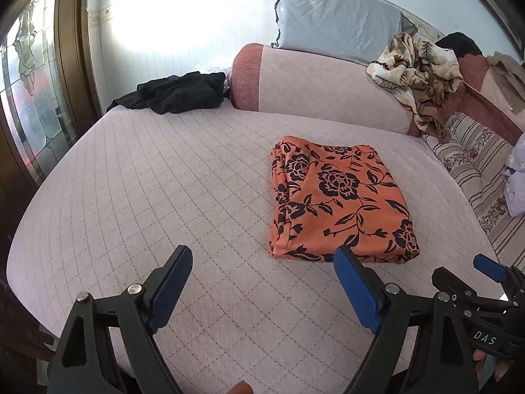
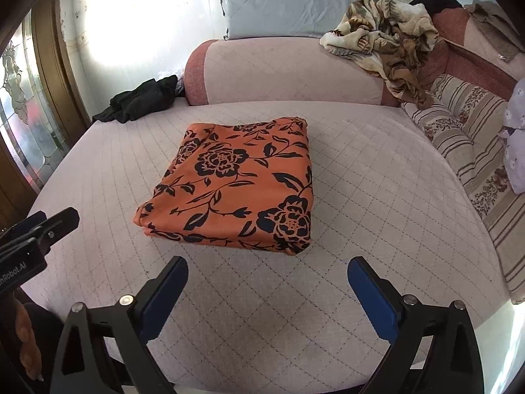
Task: Fold small clothes
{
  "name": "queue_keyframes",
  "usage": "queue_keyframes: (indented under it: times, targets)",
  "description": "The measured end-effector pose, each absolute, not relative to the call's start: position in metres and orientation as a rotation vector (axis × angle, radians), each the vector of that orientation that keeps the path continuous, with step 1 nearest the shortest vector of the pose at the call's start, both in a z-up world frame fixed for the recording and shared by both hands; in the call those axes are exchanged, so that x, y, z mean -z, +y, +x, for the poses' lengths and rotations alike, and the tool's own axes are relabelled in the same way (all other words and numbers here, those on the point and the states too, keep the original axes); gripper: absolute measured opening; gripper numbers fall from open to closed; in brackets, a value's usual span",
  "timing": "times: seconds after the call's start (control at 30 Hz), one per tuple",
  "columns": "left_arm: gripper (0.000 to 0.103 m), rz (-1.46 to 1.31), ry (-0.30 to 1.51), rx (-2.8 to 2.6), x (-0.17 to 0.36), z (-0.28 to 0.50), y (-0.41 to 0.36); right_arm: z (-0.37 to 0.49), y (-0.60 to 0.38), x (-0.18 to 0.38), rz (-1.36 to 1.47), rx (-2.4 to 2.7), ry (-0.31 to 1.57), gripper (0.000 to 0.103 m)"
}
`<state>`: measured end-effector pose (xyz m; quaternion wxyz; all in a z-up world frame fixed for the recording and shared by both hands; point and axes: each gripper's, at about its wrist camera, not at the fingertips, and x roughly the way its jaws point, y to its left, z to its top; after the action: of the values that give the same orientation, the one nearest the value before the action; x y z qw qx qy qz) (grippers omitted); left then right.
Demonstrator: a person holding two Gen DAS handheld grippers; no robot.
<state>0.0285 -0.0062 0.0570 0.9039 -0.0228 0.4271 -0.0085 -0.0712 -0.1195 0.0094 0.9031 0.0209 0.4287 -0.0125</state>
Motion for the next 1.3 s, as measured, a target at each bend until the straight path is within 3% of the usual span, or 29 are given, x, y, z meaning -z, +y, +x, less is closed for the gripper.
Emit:
queue_keyframes:
  times: [0.4,0.6,1.3]
  targets:
    - [0.089,-0.013,0.874,0.030,-0.064,0.027,-0.018,-0.068,-0.115,-0.015,0.010,0.035,0.879,0.099]
    - [0.099,0.000,0.876,0.028,-0.065,0.030,-0.022,-0.062,-0.114,-0.015,-0.007,0.036,0.882,0.099]
    - [0.101,-0.001,0.880,0.059,-0.060,0.049,-0.033,-0.039,-0.113,-0.006,-0.016,0.029,0.903,0.099]
